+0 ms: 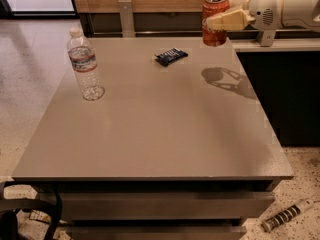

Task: Move coke can near rxbar blueberry

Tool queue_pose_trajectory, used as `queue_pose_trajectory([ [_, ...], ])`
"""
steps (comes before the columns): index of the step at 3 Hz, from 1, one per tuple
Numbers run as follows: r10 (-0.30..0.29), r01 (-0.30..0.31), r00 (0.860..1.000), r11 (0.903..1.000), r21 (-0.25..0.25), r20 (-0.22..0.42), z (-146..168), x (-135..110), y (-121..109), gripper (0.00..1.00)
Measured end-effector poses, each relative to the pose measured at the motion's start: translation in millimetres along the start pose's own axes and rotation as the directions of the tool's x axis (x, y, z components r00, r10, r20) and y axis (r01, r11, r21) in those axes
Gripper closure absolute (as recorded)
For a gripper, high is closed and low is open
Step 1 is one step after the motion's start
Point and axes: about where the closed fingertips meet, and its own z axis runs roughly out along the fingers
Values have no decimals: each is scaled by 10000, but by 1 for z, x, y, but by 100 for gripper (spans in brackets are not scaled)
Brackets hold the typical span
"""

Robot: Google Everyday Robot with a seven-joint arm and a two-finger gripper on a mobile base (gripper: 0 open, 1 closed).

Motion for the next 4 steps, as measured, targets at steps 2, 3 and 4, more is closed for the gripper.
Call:
queue_pose_trajectory([
  [2, 680, -655, 9964, 9966, 503, -501, 26, 41, -44, 100],
  [3, 1031, -995, 9936, 9922, 752, -464, 40, 65, -61, 100],
  [4, 1375, -1349, 9902, 9867, 905, -230, 50, 90, -73, 100],
])
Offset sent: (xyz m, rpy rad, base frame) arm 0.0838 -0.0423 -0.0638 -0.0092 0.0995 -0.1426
